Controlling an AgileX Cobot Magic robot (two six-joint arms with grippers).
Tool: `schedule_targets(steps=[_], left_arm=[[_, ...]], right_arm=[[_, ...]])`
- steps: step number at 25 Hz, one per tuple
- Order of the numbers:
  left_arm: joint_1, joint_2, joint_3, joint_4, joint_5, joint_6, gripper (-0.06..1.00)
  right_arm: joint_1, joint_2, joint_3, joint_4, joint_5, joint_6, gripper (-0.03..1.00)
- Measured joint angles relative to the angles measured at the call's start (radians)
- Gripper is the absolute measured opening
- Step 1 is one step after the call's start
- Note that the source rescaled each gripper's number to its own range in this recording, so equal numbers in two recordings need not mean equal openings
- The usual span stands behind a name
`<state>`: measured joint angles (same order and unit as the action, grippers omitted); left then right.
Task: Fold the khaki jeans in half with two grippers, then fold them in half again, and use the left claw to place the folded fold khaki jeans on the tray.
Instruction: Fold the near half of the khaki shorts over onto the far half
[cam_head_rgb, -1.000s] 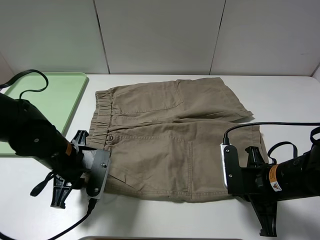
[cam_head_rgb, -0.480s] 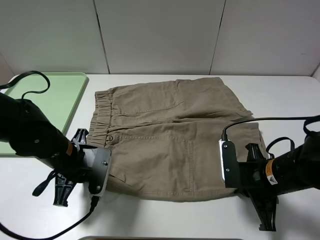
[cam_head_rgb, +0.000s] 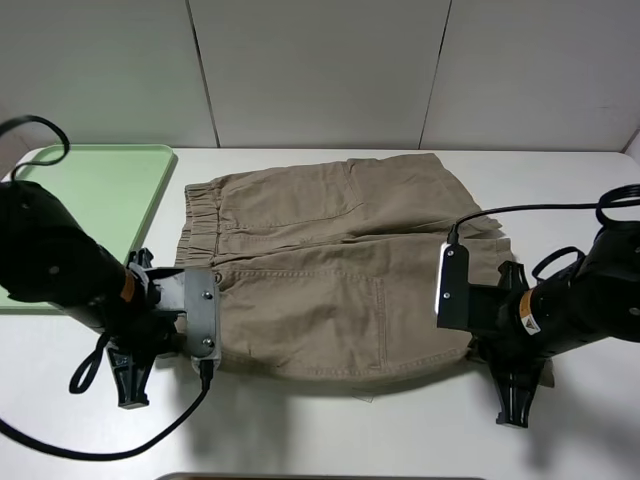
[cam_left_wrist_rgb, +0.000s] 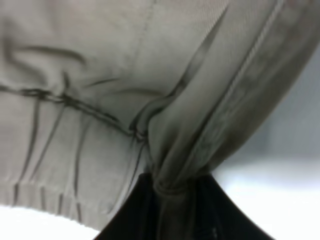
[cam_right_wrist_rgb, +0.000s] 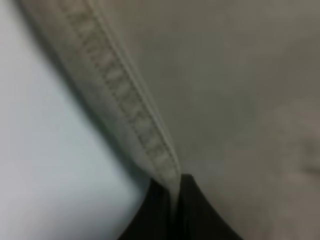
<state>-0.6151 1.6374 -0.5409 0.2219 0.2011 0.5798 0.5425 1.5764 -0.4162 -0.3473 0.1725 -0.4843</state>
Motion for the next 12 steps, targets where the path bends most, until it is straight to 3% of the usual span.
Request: schedule_targets(steps=[12], left_arm=[[0.0, -0.232, 0.001, 0.001, 0.003, -0.184, 0.09]], right_arm=[[-0.024, -0.348, -0.014, 0.0, -0.099, 0.123, 0.0]])
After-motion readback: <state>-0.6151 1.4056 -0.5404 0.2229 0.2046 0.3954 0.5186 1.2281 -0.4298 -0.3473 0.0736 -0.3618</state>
